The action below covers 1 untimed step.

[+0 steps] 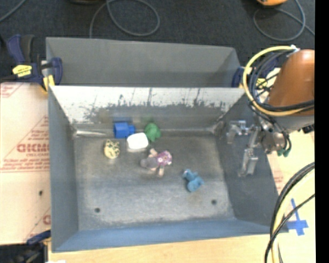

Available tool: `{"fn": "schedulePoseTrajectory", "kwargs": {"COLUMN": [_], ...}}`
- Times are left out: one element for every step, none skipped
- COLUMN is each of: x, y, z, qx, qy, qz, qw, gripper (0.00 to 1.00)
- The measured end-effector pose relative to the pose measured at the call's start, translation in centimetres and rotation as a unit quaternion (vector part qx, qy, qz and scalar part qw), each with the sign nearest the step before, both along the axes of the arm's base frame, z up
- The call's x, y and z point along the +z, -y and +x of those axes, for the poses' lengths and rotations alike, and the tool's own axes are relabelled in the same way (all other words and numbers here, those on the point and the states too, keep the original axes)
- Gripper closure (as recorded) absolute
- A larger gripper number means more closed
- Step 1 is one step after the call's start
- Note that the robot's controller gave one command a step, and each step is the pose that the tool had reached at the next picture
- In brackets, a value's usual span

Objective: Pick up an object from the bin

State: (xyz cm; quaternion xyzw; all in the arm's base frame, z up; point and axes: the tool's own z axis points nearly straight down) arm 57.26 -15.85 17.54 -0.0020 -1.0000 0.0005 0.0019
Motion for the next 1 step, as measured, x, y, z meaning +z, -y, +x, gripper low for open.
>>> {"fn": "schedulePoseTrajectory", "kwargs": {"x": [0.49], "y": [-0.06], "z": [0.17], "qx": [0.002], "qy": [0.0040], "qz": [-0.001], "qw": [1.0000], "gripper": [0.00]}}
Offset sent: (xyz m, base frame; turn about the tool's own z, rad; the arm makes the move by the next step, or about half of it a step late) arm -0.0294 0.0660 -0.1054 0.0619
